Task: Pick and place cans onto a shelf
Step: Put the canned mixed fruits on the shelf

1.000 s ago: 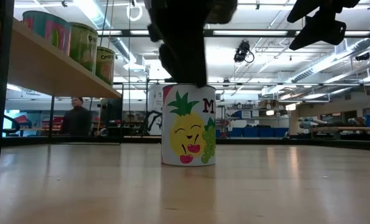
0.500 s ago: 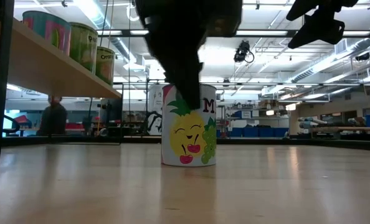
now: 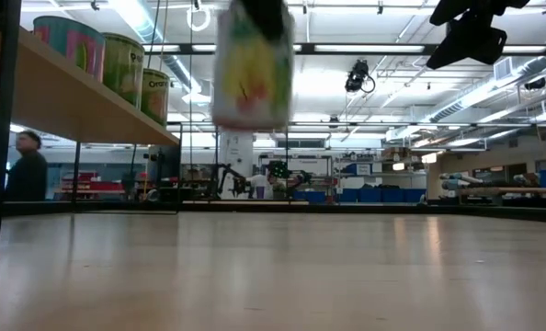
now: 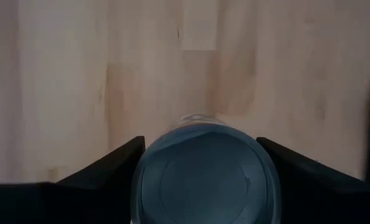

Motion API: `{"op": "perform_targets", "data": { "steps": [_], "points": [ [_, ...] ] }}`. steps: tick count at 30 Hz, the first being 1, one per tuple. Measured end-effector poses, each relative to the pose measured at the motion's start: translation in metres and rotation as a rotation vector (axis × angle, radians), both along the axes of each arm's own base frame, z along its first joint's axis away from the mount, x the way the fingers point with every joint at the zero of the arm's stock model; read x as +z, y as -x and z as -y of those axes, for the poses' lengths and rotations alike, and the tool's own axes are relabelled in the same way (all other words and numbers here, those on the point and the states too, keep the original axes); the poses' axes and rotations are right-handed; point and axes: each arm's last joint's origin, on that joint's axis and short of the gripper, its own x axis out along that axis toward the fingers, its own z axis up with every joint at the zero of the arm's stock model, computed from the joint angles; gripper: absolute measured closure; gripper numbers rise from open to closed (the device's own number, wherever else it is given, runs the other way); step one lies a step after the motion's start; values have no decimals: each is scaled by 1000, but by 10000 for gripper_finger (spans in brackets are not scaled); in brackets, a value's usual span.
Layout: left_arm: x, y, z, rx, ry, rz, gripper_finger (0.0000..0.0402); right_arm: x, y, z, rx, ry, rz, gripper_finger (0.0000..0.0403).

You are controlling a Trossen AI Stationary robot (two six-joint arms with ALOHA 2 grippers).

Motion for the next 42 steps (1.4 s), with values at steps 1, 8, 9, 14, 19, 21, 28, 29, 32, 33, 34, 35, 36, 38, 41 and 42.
{"op": "perform_targets", "data": {
  "steps": [1,8,9,14,19,21,28,29,32,33,34,35,36,38,41,42],
  "points": [
    [13,4,3,-8,0,0,117,0,0,0,1,1,0,125],
    [74,46,27,-64,-33,-3,117,1,-2,2,-20,-2,17,125],
    [80,53,29,-57,-40,0,117,1,-3,3,-28,-7,20,125],
    [115,97,38,-35,-88,90,117,2,-7,10,-72,-19,38,125],
    [151,140,38,-49,-75,229,116,5,-14,22,-135,-40,73,125],
    [154,157,35,-52,-81,233,116,7,-17,25,-161,-59,105,125],
    [124,209,10,16,-57,178,115,11,-24,34,-239,-118,161,125],
    [120,216,6,31,-46,181,115,11,-24,35,-249,-126,163,125],
    [106,229,1,87,-13,176,114,11,-24,37,-269,-139,165,125],
    [103,232,0,96,-6,173,114,11,-25,38,-273,-139,166,125],
    [99,234,-1,101,-1,167,114,11,-25,39,-277,-139,166,125],
    [95,236,-1,100,-1,159,114,11,-25,40,-281,-139,166,125],
    [90,236,1,95,-2,146,114,11,-25,41,-285,-139,167,125],
    [82,234,4,78,-1,124,114,11,-26,43,-295,-138,167,125],
    [71,229,9,55,-7,103,114,11,-26,46,-308,-136,168,125],
    [67,227,10,55,-15,99,114,11,-27,47,-312,-135,168,125]
  ]
}}
